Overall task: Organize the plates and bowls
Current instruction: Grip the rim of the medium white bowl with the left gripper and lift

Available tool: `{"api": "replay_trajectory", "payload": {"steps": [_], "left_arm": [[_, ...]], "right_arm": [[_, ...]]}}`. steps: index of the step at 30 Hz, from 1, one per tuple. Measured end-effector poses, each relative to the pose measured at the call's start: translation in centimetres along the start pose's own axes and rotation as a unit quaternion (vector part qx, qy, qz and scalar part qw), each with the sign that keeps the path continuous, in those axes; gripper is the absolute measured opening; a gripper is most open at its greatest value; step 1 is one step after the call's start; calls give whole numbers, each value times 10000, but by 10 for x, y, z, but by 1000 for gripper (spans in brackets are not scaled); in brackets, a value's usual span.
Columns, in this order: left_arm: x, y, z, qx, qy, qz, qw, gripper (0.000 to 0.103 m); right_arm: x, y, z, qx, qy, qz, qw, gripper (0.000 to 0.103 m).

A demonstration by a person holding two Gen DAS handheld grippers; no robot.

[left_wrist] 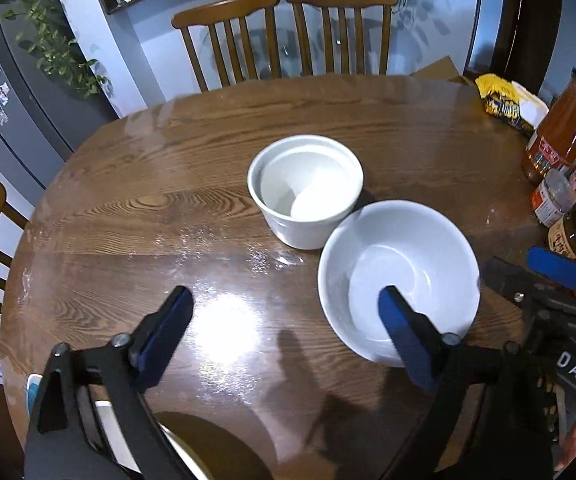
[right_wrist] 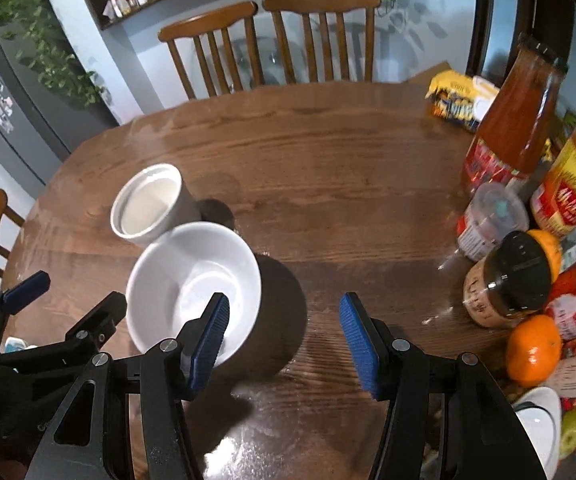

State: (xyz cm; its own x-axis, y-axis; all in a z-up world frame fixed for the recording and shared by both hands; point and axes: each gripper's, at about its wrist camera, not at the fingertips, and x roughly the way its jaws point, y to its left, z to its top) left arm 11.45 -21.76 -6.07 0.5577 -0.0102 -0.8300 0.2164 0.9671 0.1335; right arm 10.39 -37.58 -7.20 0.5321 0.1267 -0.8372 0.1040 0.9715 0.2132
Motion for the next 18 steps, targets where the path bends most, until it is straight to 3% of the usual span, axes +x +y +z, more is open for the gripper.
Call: {"api": "replay_trajectory", "payload": {"steps": [5,7,12,18], "left_arm": [[16,-5,0,68,196,-75,9998,68],[22,-7,-1,75,304,-162,9994,54],[32,-9,-4,80,462,-276,9985,32],[33,-15,-6,142,479,-463,9977,14]], "right_arm": [[17,4,-2,39,111,124,9999,57],[22,5,-3,58,162,184,9997,51],[32,4,-6,84,256,217,9994,36],[35,8,-7,34,238,315,9992,22]]}}
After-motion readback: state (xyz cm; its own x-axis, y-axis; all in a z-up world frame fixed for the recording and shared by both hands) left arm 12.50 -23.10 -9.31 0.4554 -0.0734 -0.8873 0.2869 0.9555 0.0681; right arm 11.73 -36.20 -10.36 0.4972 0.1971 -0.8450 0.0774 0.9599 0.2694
